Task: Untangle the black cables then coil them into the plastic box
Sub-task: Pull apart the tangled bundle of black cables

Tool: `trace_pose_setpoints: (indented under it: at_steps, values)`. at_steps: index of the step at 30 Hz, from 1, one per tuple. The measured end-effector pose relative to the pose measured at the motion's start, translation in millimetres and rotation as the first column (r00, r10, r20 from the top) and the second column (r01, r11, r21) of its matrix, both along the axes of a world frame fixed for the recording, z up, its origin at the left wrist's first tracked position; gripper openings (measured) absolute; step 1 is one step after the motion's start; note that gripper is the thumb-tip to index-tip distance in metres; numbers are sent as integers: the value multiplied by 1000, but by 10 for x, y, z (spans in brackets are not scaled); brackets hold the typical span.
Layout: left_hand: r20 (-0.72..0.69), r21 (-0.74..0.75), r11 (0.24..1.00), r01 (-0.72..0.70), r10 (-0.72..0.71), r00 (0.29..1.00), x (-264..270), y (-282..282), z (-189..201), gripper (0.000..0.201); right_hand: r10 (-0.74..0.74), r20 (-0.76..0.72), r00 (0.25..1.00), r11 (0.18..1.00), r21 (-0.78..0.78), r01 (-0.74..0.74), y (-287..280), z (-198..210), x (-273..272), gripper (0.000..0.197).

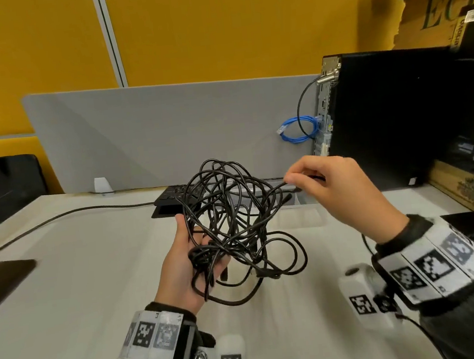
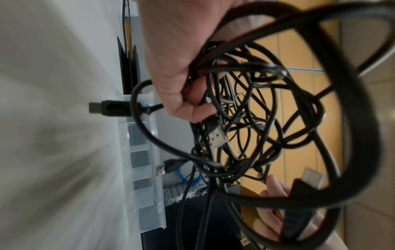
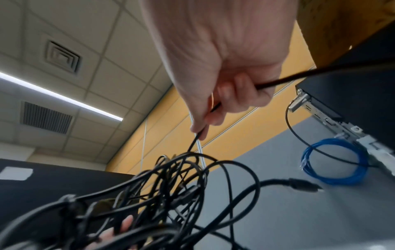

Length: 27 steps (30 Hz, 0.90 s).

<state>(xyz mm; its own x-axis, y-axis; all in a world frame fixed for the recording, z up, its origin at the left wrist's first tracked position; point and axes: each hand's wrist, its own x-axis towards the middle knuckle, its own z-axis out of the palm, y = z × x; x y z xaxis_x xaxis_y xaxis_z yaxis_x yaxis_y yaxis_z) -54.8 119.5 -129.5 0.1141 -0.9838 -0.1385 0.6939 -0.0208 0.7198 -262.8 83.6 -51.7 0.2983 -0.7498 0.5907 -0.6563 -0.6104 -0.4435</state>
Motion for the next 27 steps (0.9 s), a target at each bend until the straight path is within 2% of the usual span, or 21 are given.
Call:
trace_pose_setpoints:
  at_steps: [5, 10, 12, 14, 16, 18, 20, 22, 23, 27]
  values:
    - [-101, -2, 1000, 30, -30, 994, -57, 31, 49, 67, 90, -161, 983, 996, 34, -86, -152, 37, 75, 15]
    - [-143, 14, 999, 34, -31, 989, -59, 27, 50, 65, 211, -119, 970, 977, 44, -208, -146, 49, 106, 13]
    - [-141, 29, 999, 38, -33, 989, -66, 12, 20, 60, 268, -173, 948, 963, 60, -262, -112, 11, 131, 12]
    - [-168, 22, 998, 56, -52, 984, -77, 6, 13, 55, 210, -247, 946, 974, -27, -223, -48, -54, 132, 21]
    - [-183, 2, 997, 81, -79, 980, -50, -16, -3, 60, 143, -223, 964, 972, -151, -179, 84, -94, 122, 27]
    - [-206, -16, 995, 103, -104, 973, -13, -36, -23, 62, 207, -160, 965, 960, -159, -232, 245, -121, 124, 21]
    - [-245, -30, 994, 107, -112, 963, 9, -51, -52, 61, 242, -282, 929, 945, -148, -291, 345, -182, 146, 20]
    - [-255, -36, 993, 111, -116, 960, 25, -52, -75, 61, 213, -437, 874, 942, -146, -303, 349, -263, 163, 21]
    - [-257, -38, 993, 111, -117, 959, 26, -45, -69, 60, 195, -465, 864, 948, -136, -288, 337, -289, 176, 21]
    - [-215, -78, 992, 100, -115, 970, -6, -18, -5, 66, 113, -419, 901, 964, -174, -202, 312, -351, 281, 21]
